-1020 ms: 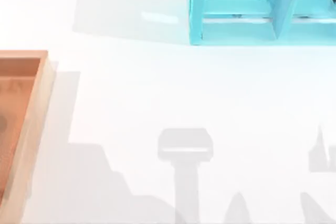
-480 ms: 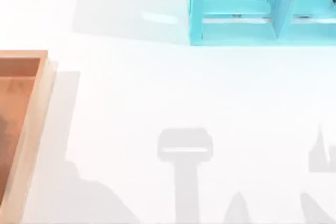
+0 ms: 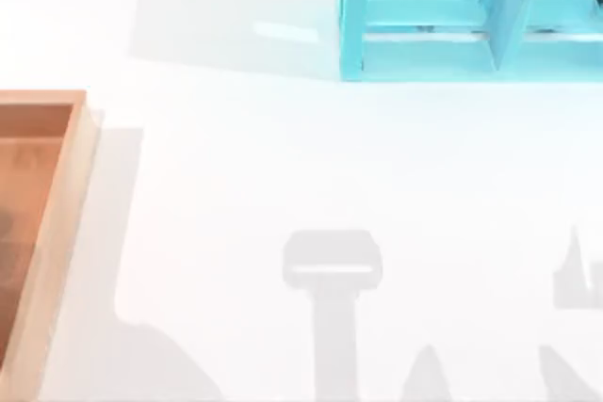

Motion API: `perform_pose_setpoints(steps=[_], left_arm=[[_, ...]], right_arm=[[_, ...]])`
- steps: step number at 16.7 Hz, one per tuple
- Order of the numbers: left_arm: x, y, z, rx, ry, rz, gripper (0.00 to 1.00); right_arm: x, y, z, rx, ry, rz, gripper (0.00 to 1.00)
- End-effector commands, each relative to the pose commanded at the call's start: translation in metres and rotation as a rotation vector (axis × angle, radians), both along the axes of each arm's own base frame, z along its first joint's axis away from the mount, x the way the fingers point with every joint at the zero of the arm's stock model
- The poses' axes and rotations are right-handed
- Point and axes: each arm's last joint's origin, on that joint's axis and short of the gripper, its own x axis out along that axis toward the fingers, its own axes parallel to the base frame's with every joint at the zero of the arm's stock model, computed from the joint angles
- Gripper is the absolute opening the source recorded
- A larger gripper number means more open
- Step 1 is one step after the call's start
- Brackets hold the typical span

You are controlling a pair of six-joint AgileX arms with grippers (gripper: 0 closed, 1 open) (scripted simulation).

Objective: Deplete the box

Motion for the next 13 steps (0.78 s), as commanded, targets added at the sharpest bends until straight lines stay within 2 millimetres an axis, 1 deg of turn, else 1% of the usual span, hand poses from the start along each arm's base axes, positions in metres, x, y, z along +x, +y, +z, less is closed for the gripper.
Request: perform_pose_setpoints(steps=[12, 13], left_arm=[[0.0000, 0.0000, 0.0000, 0.000, 0.000, 0.000, 0.02], [0.0000, 0.0000, 0.0000, 0.000, 0.000, 0.000, 0.00]], right_arm=[[0.0000, 0.0000, 0.0000, 0.000, 0.000, 0.000, 1.00], [0.0000, 0.0000, 0.0000, 0.000, 0.000, 0.000, 1.00]])
